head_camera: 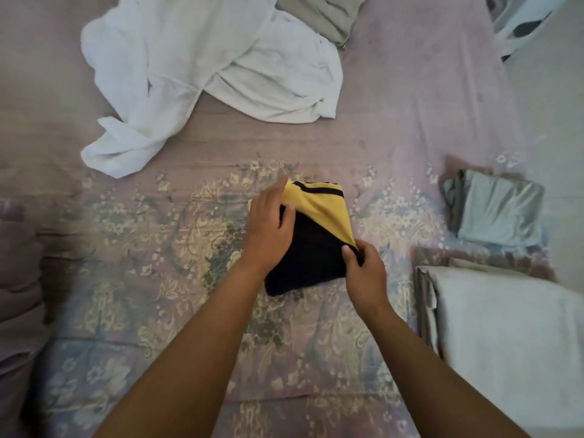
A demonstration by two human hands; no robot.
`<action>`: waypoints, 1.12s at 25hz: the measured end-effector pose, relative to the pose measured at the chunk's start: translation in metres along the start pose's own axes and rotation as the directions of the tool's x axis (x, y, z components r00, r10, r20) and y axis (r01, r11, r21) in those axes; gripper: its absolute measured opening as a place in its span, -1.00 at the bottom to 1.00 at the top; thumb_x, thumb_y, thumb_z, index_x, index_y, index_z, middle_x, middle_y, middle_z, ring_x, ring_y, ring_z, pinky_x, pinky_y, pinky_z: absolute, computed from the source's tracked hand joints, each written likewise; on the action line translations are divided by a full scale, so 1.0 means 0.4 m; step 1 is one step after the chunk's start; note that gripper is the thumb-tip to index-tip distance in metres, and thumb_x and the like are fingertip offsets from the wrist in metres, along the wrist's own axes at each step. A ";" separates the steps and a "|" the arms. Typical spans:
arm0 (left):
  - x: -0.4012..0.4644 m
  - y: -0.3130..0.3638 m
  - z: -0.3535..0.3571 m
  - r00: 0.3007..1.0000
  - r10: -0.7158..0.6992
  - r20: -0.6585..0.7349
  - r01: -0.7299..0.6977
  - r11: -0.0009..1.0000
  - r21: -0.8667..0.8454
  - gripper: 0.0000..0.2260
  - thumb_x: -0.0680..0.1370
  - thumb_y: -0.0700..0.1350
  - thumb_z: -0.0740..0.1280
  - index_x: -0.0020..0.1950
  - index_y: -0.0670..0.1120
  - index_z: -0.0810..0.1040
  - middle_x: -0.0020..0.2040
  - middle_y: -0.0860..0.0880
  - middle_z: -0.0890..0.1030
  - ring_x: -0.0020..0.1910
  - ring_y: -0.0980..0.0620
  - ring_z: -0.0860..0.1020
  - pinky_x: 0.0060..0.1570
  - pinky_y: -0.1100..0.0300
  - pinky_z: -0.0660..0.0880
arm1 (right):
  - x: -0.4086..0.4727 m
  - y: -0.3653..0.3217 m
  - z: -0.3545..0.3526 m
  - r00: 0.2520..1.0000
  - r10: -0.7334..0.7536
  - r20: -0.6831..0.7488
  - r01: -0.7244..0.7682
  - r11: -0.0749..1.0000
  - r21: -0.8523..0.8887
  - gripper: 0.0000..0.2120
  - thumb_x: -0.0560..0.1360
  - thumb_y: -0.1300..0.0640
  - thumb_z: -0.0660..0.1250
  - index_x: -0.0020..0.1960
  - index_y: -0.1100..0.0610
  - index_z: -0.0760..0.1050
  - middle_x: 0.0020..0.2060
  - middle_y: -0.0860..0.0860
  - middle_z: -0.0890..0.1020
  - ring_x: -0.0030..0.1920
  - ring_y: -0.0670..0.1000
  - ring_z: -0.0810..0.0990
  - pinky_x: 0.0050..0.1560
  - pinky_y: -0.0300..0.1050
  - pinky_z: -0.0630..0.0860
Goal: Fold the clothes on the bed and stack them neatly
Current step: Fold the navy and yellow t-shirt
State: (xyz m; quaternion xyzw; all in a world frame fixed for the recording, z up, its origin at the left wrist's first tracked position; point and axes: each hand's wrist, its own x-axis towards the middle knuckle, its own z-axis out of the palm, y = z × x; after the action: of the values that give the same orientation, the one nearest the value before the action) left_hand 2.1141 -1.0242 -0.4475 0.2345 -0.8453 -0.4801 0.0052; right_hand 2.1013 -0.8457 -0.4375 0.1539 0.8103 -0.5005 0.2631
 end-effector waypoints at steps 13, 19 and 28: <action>0.104 -0.084 0.176 0.866 0.251 0.432 -0.494 0.556 0.668 -0.46 0.69 0.20 0.08 0.64 0.20 -0.01 0.66 0.03 -0.12 0.63 -0.14 -0.18 0.39 -0.56 -0.19 | 0.062 0.109 0.070 0.956 -0.142 -0.258 0.026 0.914 -0.404 -0.66 0.62 0.06 0.33 0.20 0.34 0.46 0.20 0.32 0.50 0.26 0.35 0.45 0.20 0.27 0.34; 0.023 -0.092 0.067 0.926 0.321 0.200 -0.373 0.690 0.620 -0.47 0.65 -0.03 0.13 0.61 -0.16 0.22 0.60 -0.30 0.13 0.59 -0.34 0.09 0.44 -0.46 -0.06 | 0.088 0.057 0.031 0.638 -0.671 0.377 0.676 0.254 -0.692 -0.46 0.59 0.09 0.33 0.49 0.32 0.36 0.49 0.27 0.37 0.50 0.24 0.35 0.47 0.20 0.30; -0.022 -0.152 0.093 0.961 0.089 0.261 -0.249 0.685 0.684 -0.41 0.61 0.13 0.30 0.61 0.05 0.25 0.64 -0.19 0.09 0.61 -0.30 0.02 0.28 -0.65 0.00 | 0.132 0.056 0.036 0.811 -0.253 0.527 0.584 0.381 -0.717 -0.06 0.52 -0.36 0.24 0.65 0.13 -0.05 0.63 0.14 -0.12 0.63 0.15 -0.16 0.56 0.31 -0.22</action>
State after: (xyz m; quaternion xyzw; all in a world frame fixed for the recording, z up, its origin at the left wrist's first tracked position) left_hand 2.1372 -1.0165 -0.5151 0.0878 -0.9784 -0.1357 -0.1291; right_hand 2.0737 -0.8491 -0.4896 -0.2969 0.9018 -0.1009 0.2974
